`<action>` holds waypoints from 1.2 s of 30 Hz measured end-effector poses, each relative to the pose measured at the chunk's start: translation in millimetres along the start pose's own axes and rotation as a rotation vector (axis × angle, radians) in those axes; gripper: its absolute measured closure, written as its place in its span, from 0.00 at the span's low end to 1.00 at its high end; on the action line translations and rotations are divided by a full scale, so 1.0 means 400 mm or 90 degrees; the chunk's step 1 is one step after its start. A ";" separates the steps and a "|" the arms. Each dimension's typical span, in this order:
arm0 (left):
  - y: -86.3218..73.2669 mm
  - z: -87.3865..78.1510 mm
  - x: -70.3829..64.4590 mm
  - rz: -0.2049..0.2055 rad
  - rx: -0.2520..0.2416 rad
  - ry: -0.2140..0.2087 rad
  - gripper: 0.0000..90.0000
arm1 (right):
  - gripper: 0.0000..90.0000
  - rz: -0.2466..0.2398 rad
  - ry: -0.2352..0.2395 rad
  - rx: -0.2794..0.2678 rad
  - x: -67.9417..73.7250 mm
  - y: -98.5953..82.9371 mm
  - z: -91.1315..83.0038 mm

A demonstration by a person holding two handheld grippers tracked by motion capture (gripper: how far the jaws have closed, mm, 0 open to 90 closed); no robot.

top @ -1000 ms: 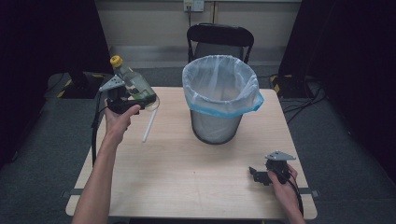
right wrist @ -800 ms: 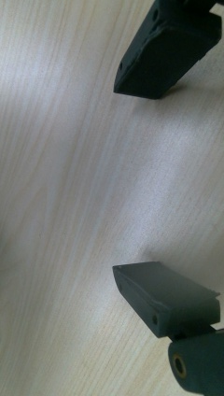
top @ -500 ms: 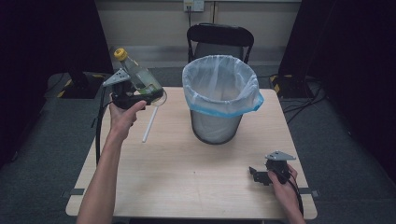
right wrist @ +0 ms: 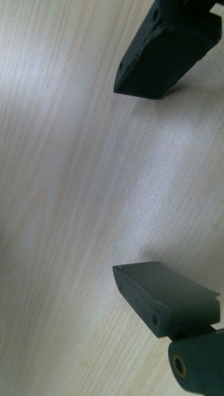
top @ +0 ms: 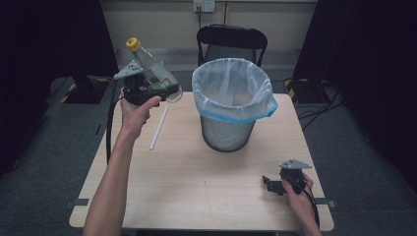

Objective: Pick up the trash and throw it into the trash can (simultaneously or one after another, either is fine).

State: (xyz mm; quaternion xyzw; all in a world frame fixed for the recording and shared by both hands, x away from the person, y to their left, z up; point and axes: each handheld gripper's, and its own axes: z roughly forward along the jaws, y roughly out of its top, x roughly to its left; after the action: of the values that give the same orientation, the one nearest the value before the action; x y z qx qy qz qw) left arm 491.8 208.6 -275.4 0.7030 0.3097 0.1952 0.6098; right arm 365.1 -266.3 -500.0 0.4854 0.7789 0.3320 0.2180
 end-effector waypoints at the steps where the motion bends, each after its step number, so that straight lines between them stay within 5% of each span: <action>1: 0.006 0.002 -0.002 0.006 0.000 0.000 0.31 | 0.11 0.000 0.000 0.000 0.000 0.000 0.000; 12: 0.049 0.029 -0.030 0.014 -0.020 0.007 0.31 | 0.11 -0.002 -0.001 -0.001 0.000 0.000 0.000; 25: 0.117 0.064 -0.066 0.021 -0.050 -0.015 0.31 | 0.11 -0.002 -0.001 -0.001 0.000 0.000 0.000; 36: 0.131 0.114 -0.085 0.023 -0.042 -0.030 0.31 | 0.11 -0.002 -0.001 -0.001 0.000 0.000 0.000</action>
State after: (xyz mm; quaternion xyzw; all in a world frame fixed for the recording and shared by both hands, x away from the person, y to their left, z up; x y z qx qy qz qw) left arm 507.0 148.5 -228.8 0.6926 0.2759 0.1999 0.6357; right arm 365.1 -266.3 -500.1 0.4843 0.7792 0.3320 0.2193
